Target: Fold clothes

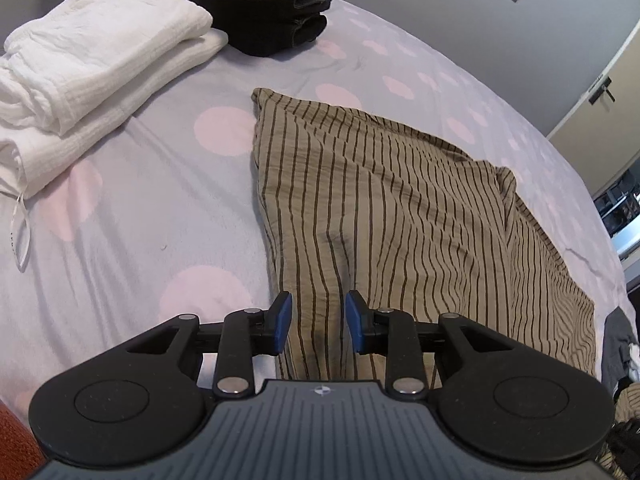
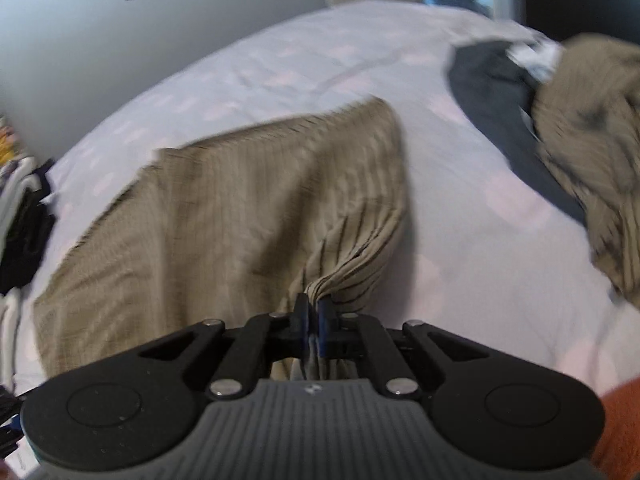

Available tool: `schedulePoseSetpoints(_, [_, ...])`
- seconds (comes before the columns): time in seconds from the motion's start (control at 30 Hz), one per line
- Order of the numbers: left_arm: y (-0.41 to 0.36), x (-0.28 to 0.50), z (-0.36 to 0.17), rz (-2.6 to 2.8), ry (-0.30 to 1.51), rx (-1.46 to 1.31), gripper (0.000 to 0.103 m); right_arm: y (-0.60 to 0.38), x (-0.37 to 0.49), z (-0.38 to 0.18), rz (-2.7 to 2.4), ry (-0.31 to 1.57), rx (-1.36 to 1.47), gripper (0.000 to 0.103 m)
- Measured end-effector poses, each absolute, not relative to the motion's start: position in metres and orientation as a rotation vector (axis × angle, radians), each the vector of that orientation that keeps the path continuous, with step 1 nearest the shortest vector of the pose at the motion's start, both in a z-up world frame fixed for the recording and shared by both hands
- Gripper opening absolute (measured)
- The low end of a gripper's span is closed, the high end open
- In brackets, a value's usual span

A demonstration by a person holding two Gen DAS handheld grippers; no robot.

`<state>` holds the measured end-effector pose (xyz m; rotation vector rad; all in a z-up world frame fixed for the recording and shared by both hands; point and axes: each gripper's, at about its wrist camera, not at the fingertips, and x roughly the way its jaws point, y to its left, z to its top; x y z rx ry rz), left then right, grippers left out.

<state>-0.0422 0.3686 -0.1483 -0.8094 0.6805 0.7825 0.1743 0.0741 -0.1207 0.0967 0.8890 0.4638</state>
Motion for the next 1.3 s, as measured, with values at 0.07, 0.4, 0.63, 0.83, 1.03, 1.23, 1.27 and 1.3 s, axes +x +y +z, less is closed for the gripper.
schedulePoseSetpoints(0.07, [0.370, -0.044, -0.148, 0.777, 0.672, -0.827, 0.033, 0.091, 0.169, -0.106, 0.520, 0.850, 0.057, 0.005])
schedulePoseSetpoints(0.4, [0.383, -0.070, -0.140, 0.772, 0.604, -0.928, 0.033, 0.194, 0.108, -0.068, 0.879, 0.765, -0.128, 0.005])
schedulePoseSetpoints(0.63, [0.393, -0.090, -0.141, 0.796, 0.594, -0.993, 0.033, 0.251, 0.060, -0.099, 1.046, 0.844, -0.271, 0.005])
schedulePoseSetpoints(0.83, [0.394, -0.079, -0.148, 0.791, 0.672, -0.961, 0.033, 0.275, 0.050, -0.147, 1.004, 0.965, -0.351, 0.005])
schedulePoseSetpoints(1.03, [0.392, -0.079, -0.149, 0.788, 0.677, -0.945, 0.033, 0.263, 0.053, -0.144, 0.996, 0.970, -0.309, 0.016])
schedulePoseSetpoints(1.23, [0.383, -0.077, -0.145, 0.710, 0.671, -0.949, 0.033, 0.209, 0.060, -0.111, 0.989, 0.835, -0.228, 0.029])
schedulePoseSetpoints(1.27, [0.382, -0.077, -0.145, 0.696, 0.670, -0.950, 0.033, 0.197, 0.063, -0.108, 0.969, 0.818, -0.220, 0.030])
schedulePoseSetpoints(1.3, [0.380, -0.076, -0.144, 0.683, 0.669, -0.950, 0.033, 0.186, 0.065, -0.107, 0.946, 0.807, -0.215, 0.030])
